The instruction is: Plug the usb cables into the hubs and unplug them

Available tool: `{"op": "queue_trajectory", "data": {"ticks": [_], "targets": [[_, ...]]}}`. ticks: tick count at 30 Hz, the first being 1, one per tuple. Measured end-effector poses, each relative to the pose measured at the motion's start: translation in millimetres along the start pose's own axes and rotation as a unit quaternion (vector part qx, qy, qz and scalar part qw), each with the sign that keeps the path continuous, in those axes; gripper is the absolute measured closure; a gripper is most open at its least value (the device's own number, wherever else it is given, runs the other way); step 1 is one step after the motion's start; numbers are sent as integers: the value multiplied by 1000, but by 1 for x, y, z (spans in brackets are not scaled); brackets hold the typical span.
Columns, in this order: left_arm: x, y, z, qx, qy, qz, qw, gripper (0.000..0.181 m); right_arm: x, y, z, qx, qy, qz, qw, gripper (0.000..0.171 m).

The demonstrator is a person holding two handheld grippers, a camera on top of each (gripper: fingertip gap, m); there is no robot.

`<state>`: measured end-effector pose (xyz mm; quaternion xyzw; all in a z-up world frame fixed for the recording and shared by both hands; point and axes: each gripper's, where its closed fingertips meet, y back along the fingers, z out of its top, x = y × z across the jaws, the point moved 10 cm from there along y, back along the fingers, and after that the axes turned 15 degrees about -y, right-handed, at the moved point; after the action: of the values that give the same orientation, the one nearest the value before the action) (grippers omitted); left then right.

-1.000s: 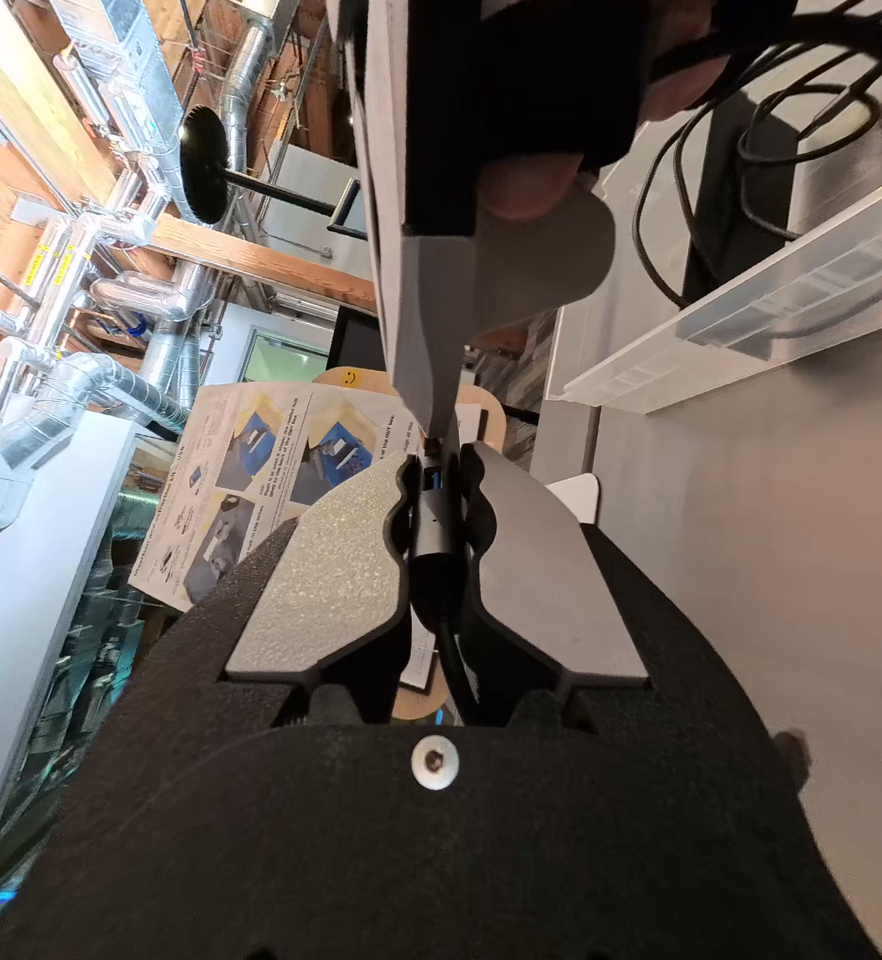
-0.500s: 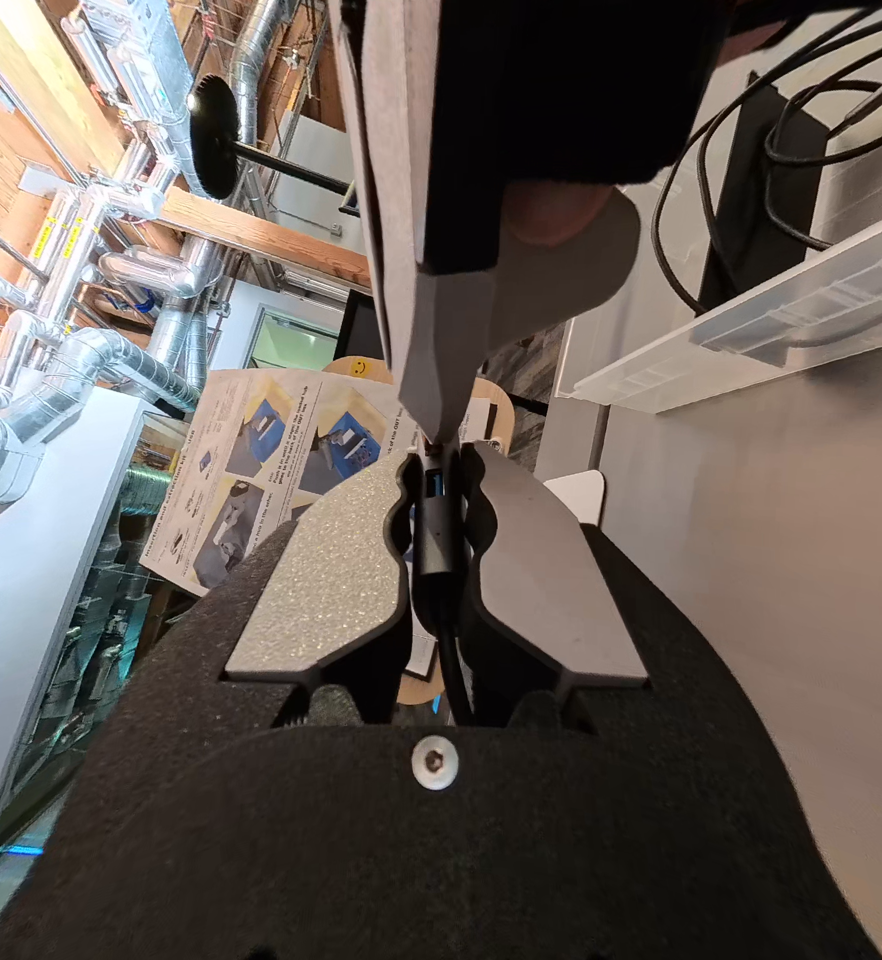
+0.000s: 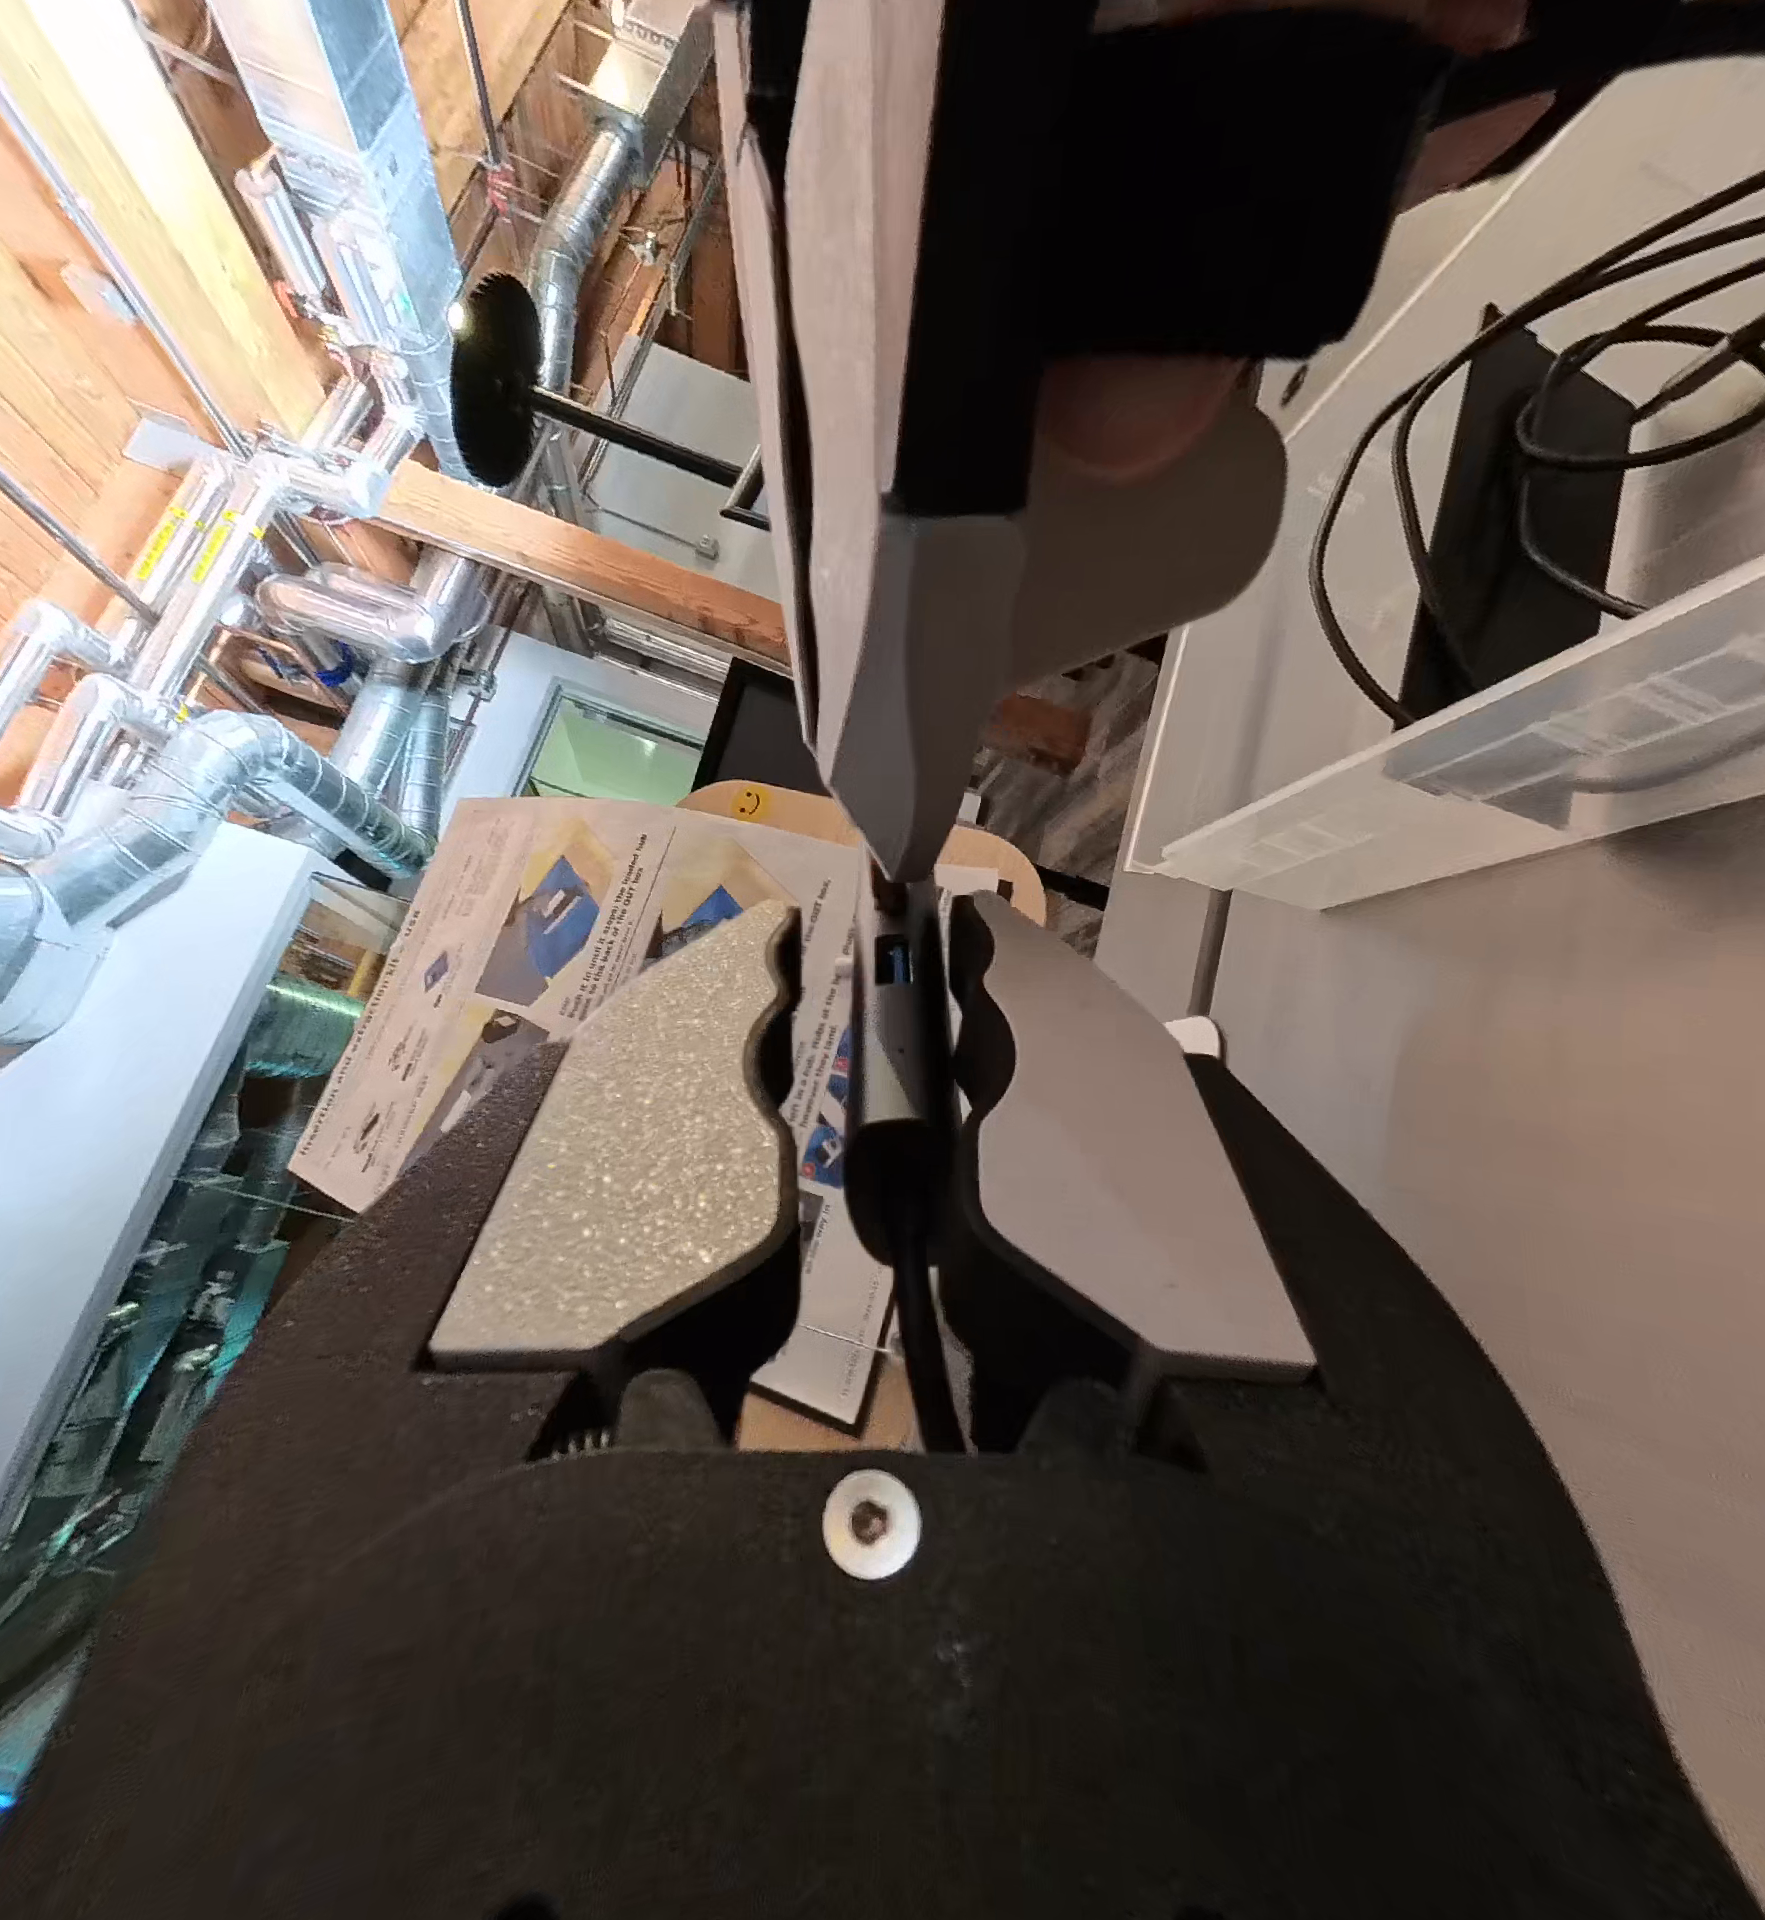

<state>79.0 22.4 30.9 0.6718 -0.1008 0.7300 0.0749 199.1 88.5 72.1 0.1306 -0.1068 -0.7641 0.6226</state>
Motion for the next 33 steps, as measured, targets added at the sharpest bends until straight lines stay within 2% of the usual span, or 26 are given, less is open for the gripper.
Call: {"op": "queue_trajectory", "data": {"ticks": [3,5,8,11,18,33], "targets": [[1,-1,-2,-2,29,-13,999,149,-1,2,1,-8,4,15,1000,155],[0,-1,-2,-10,29,-19,999,157,-1,3,1,-11,12,17,1000,155],[-3,-2,-1,15,-20,-11,1000,163,-1,0,0,-7,16,17,1000,155],[-3,-3,0,41,-9,8,999,164,-2,-1,0,-20,12,13,1000,155],[3,0,0,45,18,11,999,163,5,0,1,-47,19,-4,999,155],[2,0,3,76,-5,19,997,163,10,0,1,-41,37,-25,998,155]]}}
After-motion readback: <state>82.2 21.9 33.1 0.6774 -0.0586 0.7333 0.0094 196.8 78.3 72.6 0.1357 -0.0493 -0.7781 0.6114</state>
